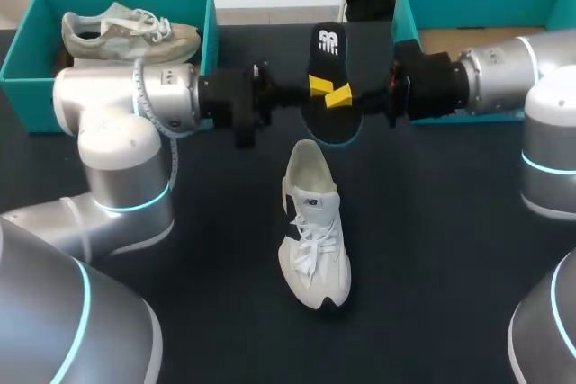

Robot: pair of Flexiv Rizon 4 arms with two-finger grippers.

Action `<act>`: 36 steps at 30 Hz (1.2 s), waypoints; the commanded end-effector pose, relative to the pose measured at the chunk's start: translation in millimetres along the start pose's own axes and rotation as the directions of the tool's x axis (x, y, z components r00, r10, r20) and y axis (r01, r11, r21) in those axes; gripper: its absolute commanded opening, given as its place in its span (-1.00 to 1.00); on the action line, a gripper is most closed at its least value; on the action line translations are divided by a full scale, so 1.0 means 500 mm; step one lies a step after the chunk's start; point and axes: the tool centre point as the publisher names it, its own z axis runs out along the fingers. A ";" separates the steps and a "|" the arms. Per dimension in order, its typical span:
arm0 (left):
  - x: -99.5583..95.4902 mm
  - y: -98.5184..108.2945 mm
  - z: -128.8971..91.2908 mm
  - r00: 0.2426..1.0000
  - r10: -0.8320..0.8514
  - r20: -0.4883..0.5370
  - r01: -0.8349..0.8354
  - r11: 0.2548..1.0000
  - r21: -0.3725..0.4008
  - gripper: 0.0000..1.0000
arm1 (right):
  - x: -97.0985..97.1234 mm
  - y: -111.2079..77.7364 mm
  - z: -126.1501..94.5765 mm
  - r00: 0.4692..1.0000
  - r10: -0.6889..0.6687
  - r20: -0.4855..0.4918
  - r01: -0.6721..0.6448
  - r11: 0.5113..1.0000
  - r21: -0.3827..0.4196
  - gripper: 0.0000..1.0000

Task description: Take the shoe out of the shoebox, open the shoe tongue, remove and reinsert the insole, then place the shoe into the shoebox

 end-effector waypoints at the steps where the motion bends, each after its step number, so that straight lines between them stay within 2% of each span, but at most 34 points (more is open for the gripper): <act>1: 0.003 -0.002 0.009 1.000 0.003 0.010 -0.003 1.000 -0.007 -1.00 | -0.004 0.004 0.006 1.000 -0.001 -0.006 0.001 1.000 -0.003 -0.80; 8: -0.010 -0.010 0.005 0.999 -0.001 0.034 0.001 1.000 -0.004 -1.00 | -0.012 0.006 0.004 1.000 0.005 -0.012 -0.005 1.000 -0.005 -0.84; 11: -0.011 -0.012 0.006 0.999 -0.006 0.040 0.006 1.000 -0.005 -1.00 | -0.014 0.007 0.004 1.000 0.004 -0.014 -0.004 1.000 -0.004 -1.00; 15: -0.011 -0.014 0.007 0.999 -0.020 0.044 0.020 1.000 -0.005 -1.00 | -0.015 0.007 0.004 1.000 0.005 -0.015 -0.005 1.000 -0.002 -1.00; 18: -0.016 -0.021 0.006 0.997 -0.064 0.042 0.063 0.998 0.028 -1.00 | -0.017 0.006 0.002 1.000 0.003 -0.009 -0.003 1.000 -0.007 -1.00; 19: -0.019 -0.023 0.004 0.994 -0.101 0.037 0.100 0.994 0.035 -0.16 | -0.018 0.005 0.002 1.000 -0.007 -0.002 0.007 1.000 -0.008 -1.00; 20: -0.023 -0.020 0.003 0.992 -0.127 0.024 0.126 0.991 0.033 1.00 | -0.018 0.005 0.001 1.000 -0.017 0.008 0.017 1.000 -0.011 -1.00; 23: -0.037 -0.020 -0.017 0.975 -0.207 -0.084 0.209 0.978 0.012 1.00 | -0.019 0.006 -0.008 0.996 -0.080 0.046 0.081 0.996 -0.032 -1.00; 26: -0.041 -0.015 -0.051 0.921 -0.348 -0.176 0.352 0.936 -0.010 1.00 | -0.018 0.012 -0.014 0.987 -0.135 0.084 0.138 0.990 -0.028 -1.00; 30: -0.031 -0.010 -0.094 0.828 -0.522 -0.204 0.527 0.849 -0.034 1.00 | -0.025 0.023 -0.025 0.975 -0.187 0.119 0.191 0.981 -0.017 -1.00; 36: -0.019 -0.018 -0.148 0.699 -0.688 -0.198 0.691 0.720 -0.065 1.00 | -0.034 0.041 -0.030 0.941 -0.305 0.147 0.309 0.951 -0.004 -1.00</act>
